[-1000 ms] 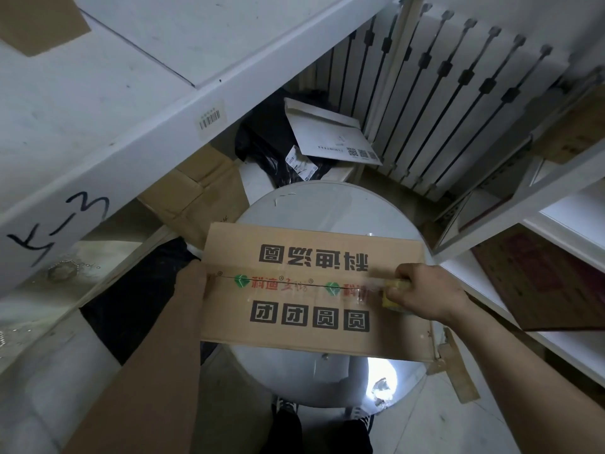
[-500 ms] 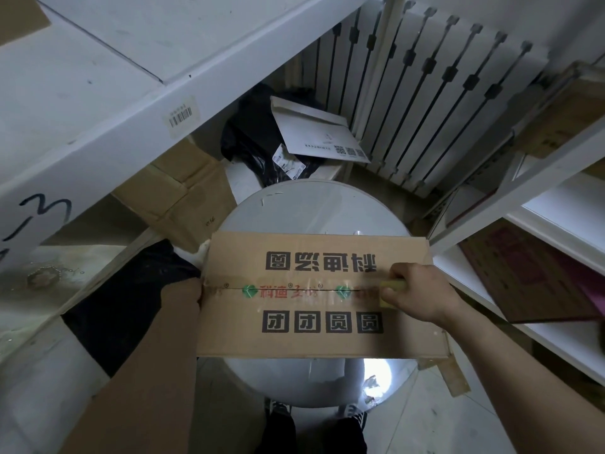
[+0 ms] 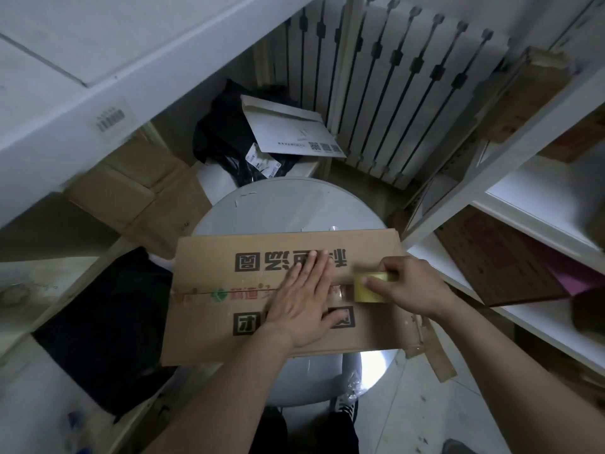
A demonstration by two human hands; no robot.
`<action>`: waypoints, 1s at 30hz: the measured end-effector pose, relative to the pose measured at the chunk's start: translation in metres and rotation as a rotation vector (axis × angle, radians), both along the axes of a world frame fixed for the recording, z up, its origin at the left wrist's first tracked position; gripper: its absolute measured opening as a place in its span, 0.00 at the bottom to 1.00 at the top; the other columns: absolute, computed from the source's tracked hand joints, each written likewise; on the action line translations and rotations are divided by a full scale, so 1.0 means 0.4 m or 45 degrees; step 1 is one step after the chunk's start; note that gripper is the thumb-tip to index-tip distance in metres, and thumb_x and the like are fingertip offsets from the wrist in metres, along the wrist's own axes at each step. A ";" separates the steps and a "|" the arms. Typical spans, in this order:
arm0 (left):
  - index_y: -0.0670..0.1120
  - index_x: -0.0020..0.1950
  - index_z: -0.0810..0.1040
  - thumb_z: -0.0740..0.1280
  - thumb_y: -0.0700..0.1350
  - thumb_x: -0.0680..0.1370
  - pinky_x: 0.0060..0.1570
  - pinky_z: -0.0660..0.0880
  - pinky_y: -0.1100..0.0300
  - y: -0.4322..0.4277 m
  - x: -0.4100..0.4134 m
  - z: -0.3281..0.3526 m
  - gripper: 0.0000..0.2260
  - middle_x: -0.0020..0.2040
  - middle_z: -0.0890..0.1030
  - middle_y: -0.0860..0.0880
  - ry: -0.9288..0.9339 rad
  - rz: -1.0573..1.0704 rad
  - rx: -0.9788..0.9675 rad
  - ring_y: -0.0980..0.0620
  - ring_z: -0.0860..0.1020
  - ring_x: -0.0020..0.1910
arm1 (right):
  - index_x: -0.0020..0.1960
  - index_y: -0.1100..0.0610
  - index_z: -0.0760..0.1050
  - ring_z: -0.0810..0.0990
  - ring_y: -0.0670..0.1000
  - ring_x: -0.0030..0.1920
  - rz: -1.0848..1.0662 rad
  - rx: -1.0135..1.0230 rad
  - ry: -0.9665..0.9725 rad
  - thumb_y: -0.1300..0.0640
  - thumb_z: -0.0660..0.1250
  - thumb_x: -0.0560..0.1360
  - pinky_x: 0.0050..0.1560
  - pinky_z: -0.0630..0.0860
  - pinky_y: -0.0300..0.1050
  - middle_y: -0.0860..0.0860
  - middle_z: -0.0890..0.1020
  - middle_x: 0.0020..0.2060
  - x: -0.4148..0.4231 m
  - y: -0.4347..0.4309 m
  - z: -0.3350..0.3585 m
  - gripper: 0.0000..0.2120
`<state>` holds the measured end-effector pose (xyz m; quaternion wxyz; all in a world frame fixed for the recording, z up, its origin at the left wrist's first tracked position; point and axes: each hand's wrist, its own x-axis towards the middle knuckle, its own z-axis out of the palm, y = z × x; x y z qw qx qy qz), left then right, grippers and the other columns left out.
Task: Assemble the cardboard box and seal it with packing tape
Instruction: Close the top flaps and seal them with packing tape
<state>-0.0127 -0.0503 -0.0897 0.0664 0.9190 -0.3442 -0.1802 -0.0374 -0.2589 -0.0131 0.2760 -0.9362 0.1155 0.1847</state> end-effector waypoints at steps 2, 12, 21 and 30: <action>0.45 0.76 0.28 0.47 0.71 0.76 0.75 0.35 0.53 -0.028 0.012 -0.021 0.44 0.76 0.27 0.48 0.016 0.024 0.016 0.51 0.27 0.74 | 0.34 0.51 0.73 0.74 0.48 0.36 -0.051 0.126 -0.010 0.40 0.69 0.71 0.37 0.68 0.46 0.47 0.76 0.32 -0.003 -0.017 -0.006 0.17; 0.44 0.75 0.26 0.44 0.76 0.72 0.74 0.33 0.51 -0.043 0.015 -0.062 0.48 0.76 0.27 0.49 0.004 0.049 0.079 0.53 0.27 0.74 | 0.38 0.52 0.74 0.77 0.49 0.39 0.052 0.409 0.039 0.43 0.69 0.70 0.44 0.75 0.51 0.47 0.78 0.35 0.013 -0.088 -0.050 0.12; 0.44 0.77 0.30 0.44 0.77 0.70 0.76 0.36 0.49 -0.047 0.015 -0.067 0.50 0.77 0.30 0.49 -0.019 0.072 0.045 0.53 0.30 0.75 | 0.47 0.47 0.72 0.76 0.53 0.47 0.359 -0.342 -0.006 0.37 0.63 0.72 0.41 0.68 0.45 0.47 0.75 0.40 0.043 -0.101 -0.013 0.14; 0.44 0.76 0.29 0.47 0.76 0.72 0.74 0.33 0.50 -0.054 0.015 -0.070 0.49 0.77 0.29 0.50 -0.028 0.078 0.016 0.53 0.29 0.75 | 0.43 0.48 0.73 0.74 0.51 0.44 0.347 -0.743 0.176 0.25 0.61 0.67 0.40 0.68 0.43 0.48 0.76 0.40 0.062 -0.171 -0.016 0.26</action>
